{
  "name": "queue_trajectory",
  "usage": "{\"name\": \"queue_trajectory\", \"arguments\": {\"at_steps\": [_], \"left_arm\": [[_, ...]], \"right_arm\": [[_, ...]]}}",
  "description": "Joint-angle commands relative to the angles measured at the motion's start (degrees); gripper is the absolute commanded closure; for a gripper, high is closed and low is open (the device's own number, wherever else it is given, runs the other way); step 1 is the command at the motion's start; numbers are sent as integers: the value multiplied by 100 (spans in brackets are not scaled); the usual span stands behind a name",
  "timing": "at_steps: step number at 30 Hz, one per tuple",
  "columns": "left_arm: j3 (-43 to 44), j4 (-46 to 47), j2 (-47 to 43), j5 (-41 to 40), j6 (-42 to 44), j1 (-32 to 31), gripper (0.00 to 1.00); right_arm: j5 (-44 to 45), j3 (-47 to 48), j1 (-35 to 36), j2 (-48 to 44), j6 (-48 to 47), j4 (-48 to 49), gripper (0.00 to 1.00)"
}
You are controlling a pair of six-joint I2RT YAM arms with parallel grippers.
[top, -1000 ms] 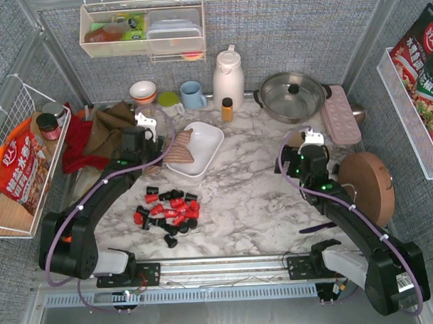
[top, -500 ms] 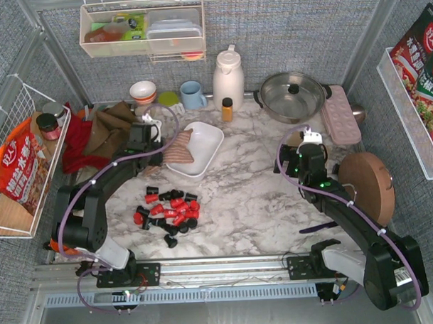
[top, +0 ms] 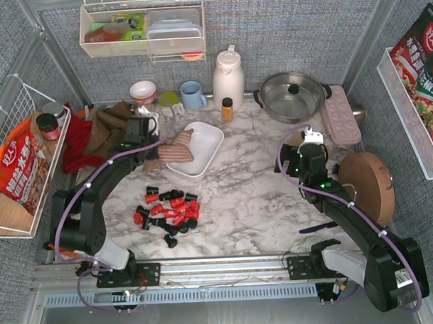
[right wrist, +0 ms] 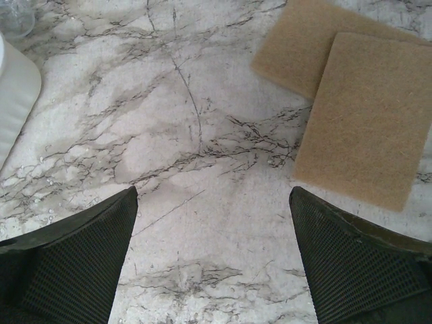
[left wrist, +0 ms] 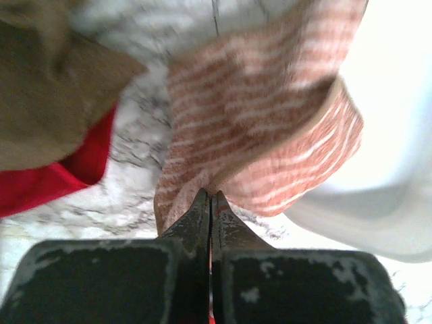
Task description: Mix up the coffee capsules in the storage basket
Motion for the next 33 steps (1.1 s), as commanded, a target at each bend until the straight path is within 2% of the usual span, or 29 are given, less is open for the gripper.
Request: {"name": "queue_trajectory", "arguments": {"at_steps": [1,6,9,13,21,25,33], "left_arm": [[441,55,-572,-527,-443,8,100],[861,1180,-1042,-1531,-608,15,100],[1512,1436,-759,-2462,-426,17,100],[2754,1277,-83,-3338,65,25,100],[4196,1294,883,-3815,221,43,100],[4120,1226,1137,-3804,61,48,100],[3031,1465,1357,-4161,-267,153,100]], "right_arm": [[207,45,12,-59,-61,9,1],[216,40,12,18,-62,60,1],[216,77,12,64,-62,38,1],[246,67,12,41,-71,39,1],[286,104,12,102,-93,26,1],[292,104,12,84,-97,21,1],[260,149,12,178,-79,7,1]]}}
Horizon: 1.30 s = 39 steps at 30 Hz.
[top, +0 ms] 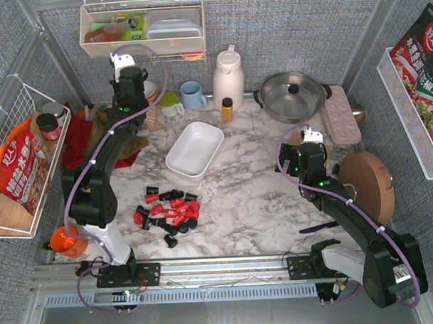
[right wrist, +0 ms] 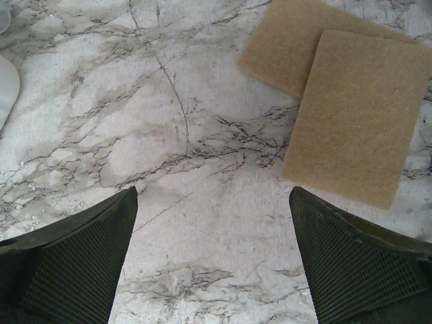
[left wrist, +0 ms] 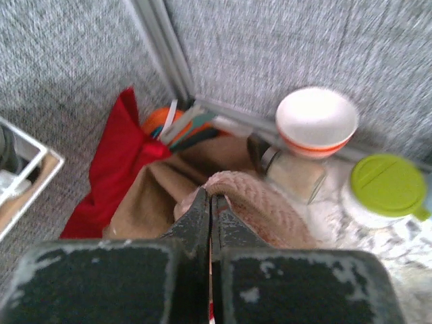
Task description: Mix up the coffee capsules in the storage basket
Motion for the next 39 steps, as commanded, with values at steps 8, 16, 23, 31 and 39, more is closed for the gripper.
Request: {"name": "queue_trajectory", "arguments": {"at_steps": [8,16,23,31,39], "left_arm": [[-1461,204,86,-258,-930,650,100],[-2062,187,-563,340,-1144,909,23],[-2544,-887,-2304,1405,-1619,902,1],[-4096,-1330,-4516,2719,-1382,893,1],[-5355,-975,-6040,3602,-1063,893,1]], "right_arm": [[-15,101,12,171,-7,102,1],[-313,180,24,235,-97,13,1],[-875,-125,150,106,-217,563,1],[-837,372,644,335,-519,131,1],[-629,1108,1251,807,-585,-522,2]]}}
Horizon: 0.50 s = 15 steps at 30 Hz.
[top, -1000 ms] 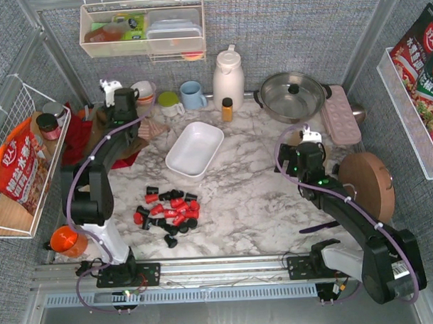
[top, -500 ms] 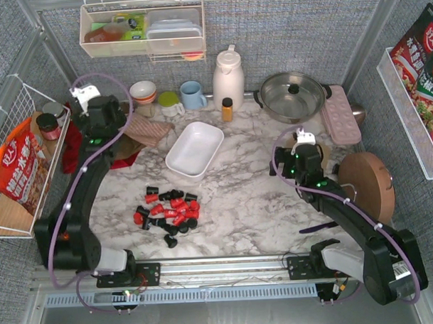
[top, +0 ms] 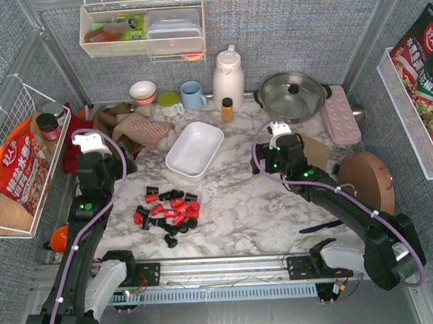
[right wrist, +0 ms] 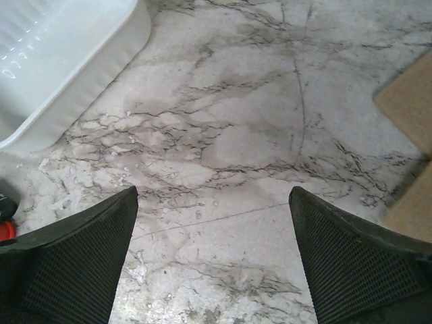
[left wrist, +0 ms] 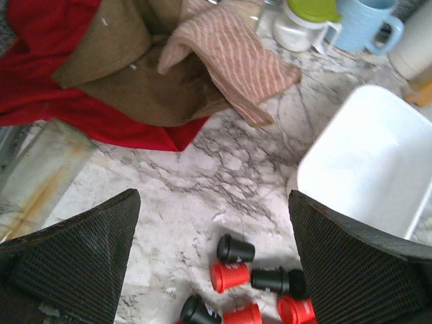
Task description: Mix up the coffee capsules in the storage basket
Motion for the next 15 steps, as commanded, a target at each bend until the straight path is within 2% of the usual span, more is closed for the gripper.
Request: {"name": "queue_trajectory", "arguments": {"at_steps": [1,8,12,15], "left_arm": [[-325,279,-601,547,337,6,1],[-623,423,-1305,-377,458,5,1],[-587,350,-1291,-352,450,3,1],[-592,334,-1294,-315,432,5,1]], "right_arm": [[280,425,319,303,4,-382,2],[184,1490,862,1451,-228,-404,5],[-419,2178,916,2172,-540,-311,7],[-551,2637,918,2775,-803,-210,7]]}}
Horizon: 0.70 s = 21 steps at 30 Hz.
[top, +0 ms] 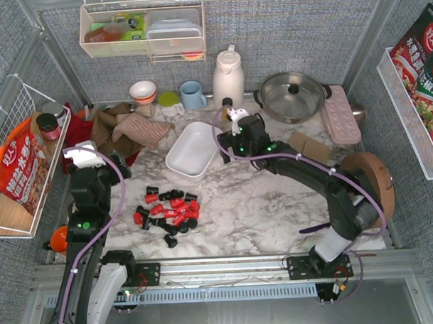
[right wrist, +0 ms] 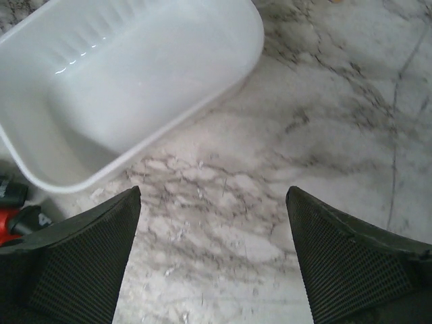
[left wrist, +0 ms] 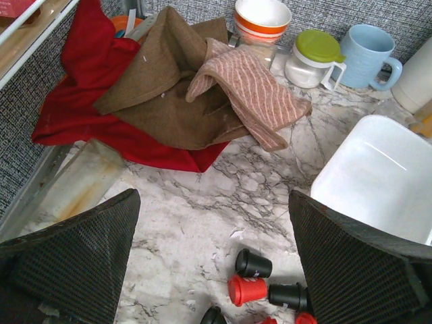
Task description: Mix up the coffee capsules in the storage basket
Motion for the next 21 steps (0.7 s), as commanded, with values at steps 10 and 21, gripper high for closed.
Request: {"name": "queue_trajectory", "arguments": {"at_steps": [10,21], "left_arm": [[73,74,53,75,-12,4,1],[50,101,111,218,-30,1,1]], "right_arm": [[325,1869,11,2038,-527,-31,11],[1620,2629,11,2659,299,-69,10]]}}
